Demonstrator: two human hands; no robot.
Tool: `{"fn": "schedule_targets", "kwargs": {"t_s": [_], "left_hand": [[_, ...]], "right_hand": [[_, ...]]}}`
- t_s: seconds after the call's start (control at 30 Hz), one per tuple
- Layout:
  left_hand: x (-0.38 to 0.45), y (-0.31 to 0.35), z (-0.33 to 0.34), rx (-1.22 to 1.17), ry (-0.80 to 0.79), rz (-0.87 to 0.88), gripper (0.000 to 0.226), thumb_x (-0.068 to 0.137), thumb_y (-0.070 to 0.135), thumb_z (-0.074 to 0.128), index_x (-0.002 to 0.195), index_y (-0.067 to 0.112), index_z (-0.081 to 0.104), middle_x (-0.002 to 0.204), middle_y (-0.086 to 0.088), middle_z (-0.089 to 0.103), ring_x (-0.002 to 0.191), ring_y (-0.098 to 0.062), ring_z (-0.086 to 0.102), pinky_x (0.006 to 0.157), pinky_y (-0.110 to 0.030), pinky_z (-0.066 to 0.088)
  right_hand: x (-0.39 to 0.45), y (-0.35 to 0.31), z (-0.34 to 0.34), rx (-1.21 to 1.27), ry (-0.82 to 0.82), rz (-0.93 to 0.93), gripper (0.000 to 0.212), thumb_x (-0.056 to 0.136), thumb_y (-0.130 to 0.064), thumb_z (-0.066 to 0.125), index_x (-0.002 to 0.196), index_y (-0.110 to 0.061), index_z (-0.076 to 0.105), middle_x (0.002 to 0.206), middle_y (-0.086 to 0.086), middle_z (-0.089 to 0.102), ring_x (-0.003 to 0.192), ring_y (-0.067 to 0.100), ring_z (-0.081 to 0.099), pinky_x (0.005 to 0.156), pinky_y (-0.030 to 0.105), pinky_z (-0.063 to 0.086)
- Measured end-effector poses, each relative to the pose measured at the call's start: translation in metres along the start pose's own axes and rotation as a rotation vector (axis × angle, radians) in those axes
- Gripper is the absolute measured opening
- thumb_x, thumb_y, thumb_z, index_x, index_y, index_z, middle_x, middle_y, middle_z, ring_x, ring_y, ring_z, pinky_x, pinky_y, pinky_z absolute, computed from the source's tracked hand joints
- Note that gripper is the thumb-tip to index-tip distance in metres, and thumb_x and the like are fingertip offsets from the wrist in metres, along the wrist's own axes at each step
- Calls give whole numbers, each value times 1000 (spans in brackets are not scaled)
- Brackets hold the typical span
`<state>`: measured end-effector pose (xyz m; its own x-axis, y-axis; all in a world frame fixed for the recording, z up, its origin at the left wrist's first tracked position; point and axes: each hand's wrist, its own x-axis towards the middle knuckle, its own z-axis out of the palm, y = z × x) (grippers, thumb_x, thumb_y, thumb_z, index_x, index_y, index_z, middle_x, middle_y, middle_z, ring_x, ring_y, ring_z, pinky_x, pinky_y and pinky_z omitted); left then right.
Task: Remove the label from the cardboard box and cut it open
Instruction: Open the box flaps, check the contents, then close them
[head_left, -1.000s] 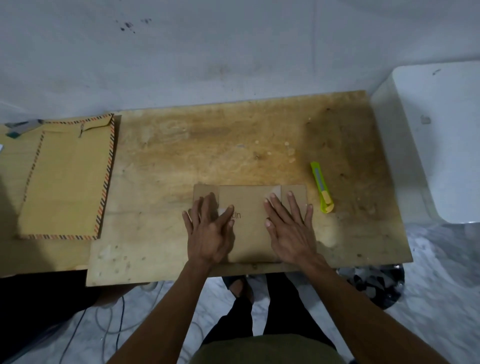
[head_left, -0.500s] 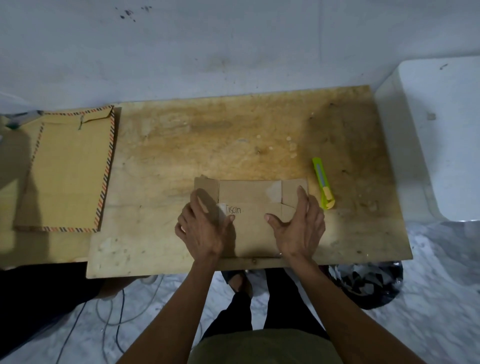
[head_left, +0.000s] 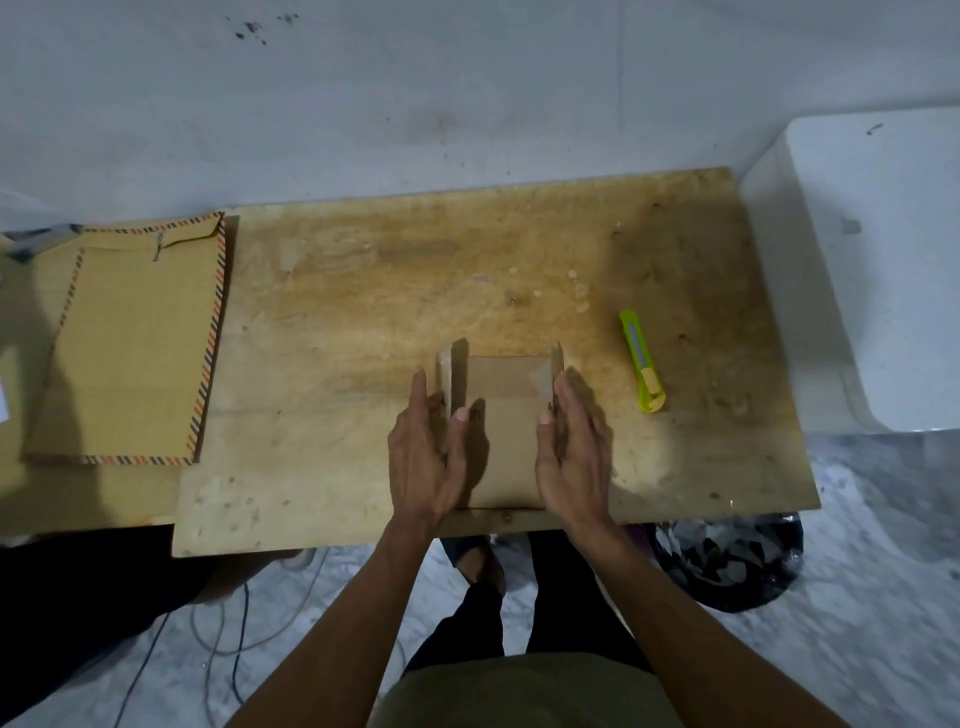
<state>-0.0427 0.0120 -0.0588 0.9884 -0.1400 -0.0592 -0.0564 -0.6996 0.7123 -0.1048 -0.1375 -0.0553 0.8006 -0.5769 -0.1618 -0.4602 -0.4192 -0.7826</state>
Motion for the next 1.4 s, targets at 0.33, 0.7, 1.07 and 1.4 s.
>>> {"fn": "schedule_targets", "kwargs": {"t_s": [0.33,0.7,1.07,1.4], "left_hand": [[-6,-6,8,31,-109,25,58,105,41,36,157,21,20,138,-2,61,130,-17,46,100,-19,30],[17,-27,14,287,-174,191,57,102,39,43,153,16,32,149,-12,43,133,-31,38,110,-50,34],[18,-42,32,569,-354,99,60,104,50,14,157,34,-7,166,6,-16,152,-23,-18,120,-60,-6],[12,-34,43,678,-167,101,59,103,49,30,158,26,21,166,-4,16,153,-33,12,117,-66,7]], "right_hand": [[1,6,15,-1,-153,34,48,103,-48,29,150,-39,23,145,-12,52,139,10,39,113,25,30],[16,20,36,-381,-59,-92,50,103,-38,32,152,-24,30,161,-3,25,140,20,25,110,45,28],[19,45,56,-678,14,-96,55,102,-43,30,155,-30,22,164,9,14,152,29,11,116,62,14],[32,44,53,-805,-5,-171,56,101,-49,26,155,-36,16,165,5,14,152,28,9,114,67,6]]}}
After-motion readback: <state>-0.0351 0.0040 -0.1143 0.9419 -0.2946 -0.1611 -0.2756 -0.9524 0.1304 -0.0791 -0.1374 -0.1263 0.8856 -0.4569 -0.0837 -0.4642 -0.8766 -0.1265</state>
